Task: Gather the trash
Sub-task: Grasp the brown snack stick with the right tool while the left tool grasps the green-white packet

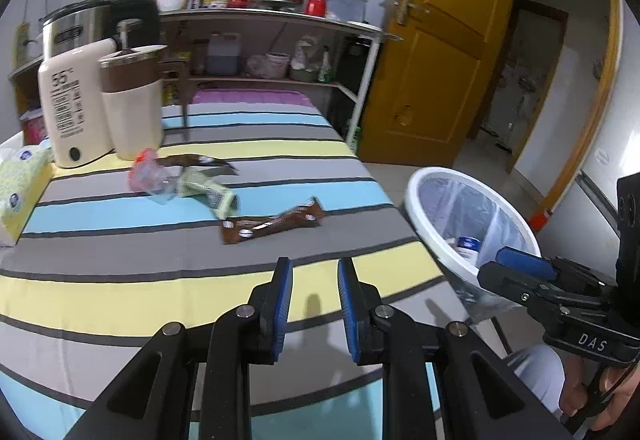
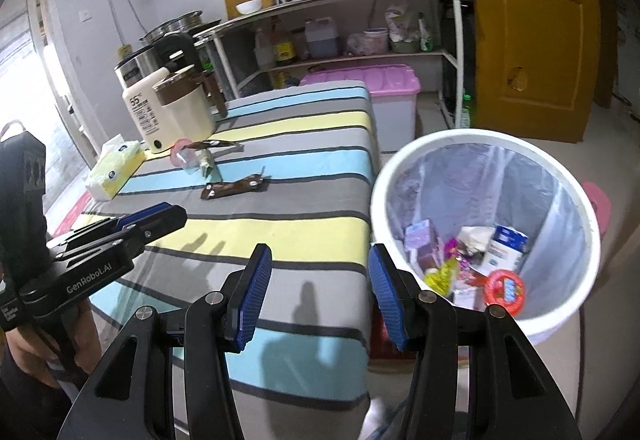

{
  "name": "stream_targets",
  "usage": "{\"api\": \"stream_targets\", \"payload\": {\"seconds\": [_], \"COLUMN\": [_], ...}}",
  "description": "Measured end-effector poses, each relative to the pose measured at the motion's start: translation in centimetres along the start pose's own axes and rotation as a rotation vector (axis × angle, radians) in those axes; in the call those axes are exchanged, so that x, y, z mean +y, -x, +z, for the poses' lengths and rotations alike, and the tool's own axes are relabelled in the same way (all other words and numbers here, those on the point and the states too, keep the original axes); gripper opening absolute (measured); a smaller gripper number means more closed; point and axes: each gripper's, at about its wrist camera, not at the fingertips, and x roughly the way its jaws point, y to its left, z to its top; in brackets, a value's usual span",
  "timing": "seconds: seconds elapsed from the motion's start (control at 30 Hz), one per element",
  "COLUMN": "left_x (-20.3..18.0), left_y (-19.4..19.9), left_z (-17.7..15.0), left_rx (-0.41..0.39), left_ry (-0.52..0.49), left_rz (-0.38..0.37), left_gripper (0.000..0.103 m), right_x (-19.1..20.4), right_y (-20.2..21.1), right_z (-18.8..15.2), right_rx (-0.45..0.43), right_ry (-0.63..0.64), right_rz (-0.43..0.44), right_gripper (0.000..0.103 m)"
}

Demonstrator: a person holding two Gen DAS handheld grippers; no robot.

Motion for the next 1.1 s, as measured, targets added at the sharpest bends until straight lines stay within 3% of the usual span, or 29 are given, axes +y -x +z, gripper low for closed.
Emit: {"api": "stream_targets", "payload": {"seconds": [0.1,0.27,0.6,0.87,1.03,1.1], "left_x": [1.2,3.1,5.0,6.5,7.1,7.2], "left_y": [0.0,-0.3,-3.5,-7.9,-9.6,-9.4], "left_z": [0.4,1.3,3.7,5.2,5.7,5.5], "left_rx": [-0.004,-0.018,-0.003,0.039,0.064,0.065], "left_ry": [0.025,0.073,0.145,0.231,0.22,0.21], "left_rz": [0.018,0.046,0.094,0.182,0.205,0.198], "left_gripper": [0.024,0.035,0.035,0.035,0.035,0.023], "right_x": [0.6,1.3,1.4,1.0,0.9,1.1], "right_y": [-0.6,-1.5,-2.6,-3.3,-4.1,-4.4], "right_z": [0.5,1.2,2.1,2.4,2.8,2.9], "right_rx": [0.002,0.003,0.005,0.012,0.021,0.022], "right_ry": [0.012,0.026,0.029,0.023,0.019,0.022], "right_rz": [0.012,0.021,0.028,0.026,0.032,0.036], "right_gripper": [0.052,0.052,0.052,0.052,0.052,0.052]}}
